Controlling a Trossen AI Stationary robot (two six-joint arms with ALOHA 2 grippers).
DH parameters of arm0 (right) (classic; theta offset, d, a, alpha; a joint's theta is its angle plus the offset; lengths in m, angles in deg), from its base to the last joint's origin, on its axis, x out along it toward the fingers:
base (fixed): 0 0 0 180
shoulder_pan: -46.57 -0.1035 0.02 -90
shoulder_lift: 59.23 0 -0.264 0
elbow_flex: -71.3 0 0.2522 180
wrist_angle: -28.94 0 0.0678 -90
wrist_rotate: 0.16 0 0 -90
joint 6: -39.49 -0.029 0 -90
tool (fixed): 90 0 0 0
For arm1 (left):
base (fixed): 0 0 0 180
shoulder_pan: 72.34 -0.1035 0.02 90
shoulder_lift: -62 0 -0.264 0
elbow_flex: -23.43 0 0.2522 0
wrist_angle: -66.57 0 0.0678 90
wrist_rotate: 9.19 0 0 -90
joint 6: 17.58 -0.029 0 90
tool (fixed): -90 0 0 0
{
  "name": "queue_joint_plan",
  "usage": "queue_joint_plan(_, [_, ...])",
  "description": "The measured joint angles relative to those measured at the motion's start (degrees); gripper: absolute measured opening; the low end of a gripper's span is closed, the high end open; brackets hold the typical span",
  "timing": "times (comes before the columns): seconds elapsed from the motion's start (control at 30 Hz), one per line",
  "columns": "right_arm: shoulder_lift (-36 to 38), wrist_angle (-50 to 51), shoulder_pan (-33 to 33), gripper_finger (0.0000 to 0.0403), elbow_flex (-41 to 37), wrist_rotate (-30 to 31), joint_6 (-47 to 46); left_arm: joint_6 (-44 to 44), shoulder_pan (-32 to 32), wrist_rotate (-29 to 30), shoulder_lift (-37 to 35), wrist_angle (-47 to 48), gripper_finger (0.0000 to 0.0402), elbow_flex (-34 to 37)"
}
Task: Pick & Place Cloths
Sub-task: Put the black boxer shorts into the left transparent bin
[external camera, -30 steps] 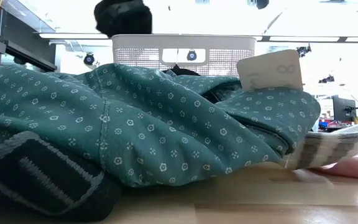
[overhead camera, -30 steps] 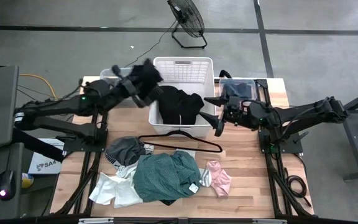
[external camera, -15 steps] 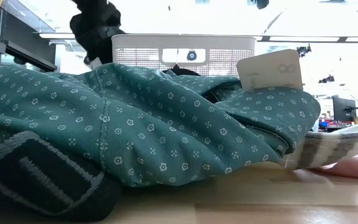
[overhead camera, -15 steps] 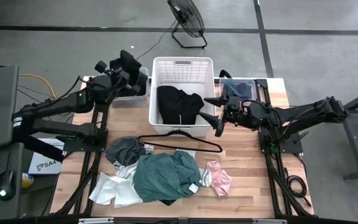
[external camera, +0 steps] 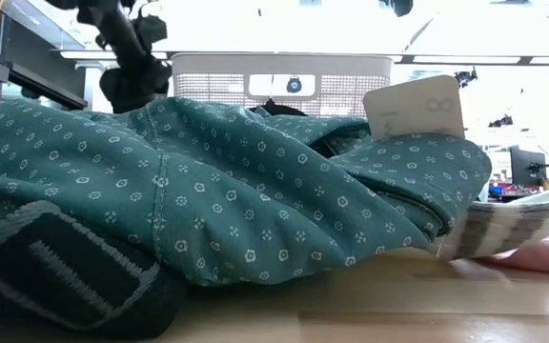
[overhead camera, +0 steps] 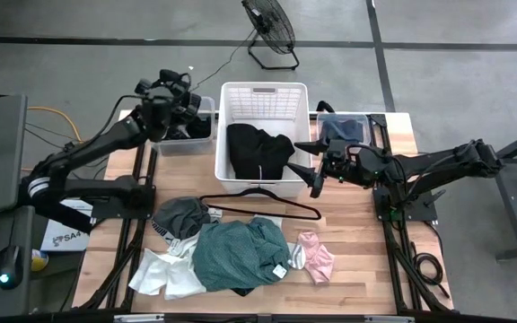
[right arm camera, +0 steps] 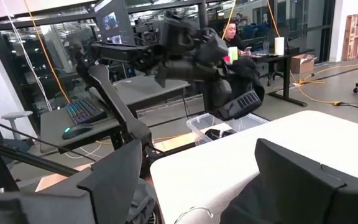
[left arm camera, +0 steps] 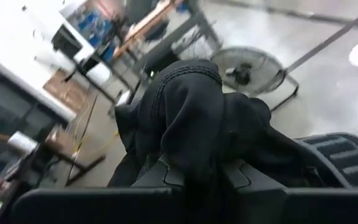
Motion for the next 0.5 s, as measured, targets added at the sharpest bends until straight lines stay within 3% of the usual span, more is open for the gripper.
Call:
queue_joint_plan(0.3, [0.0,0.7,0.0,0.0307,0.0,0.0,-0.2,2.1,-4.9,-0.3,8.2,-1.4,0.0025,0.0])
queue_joint_plan(0.5, [0.0,2.1,0.0,0.0307,0.0,0.0,-1.5,12.9,-4.7,-4.5,10.4,10.1,0.0025,0.0])
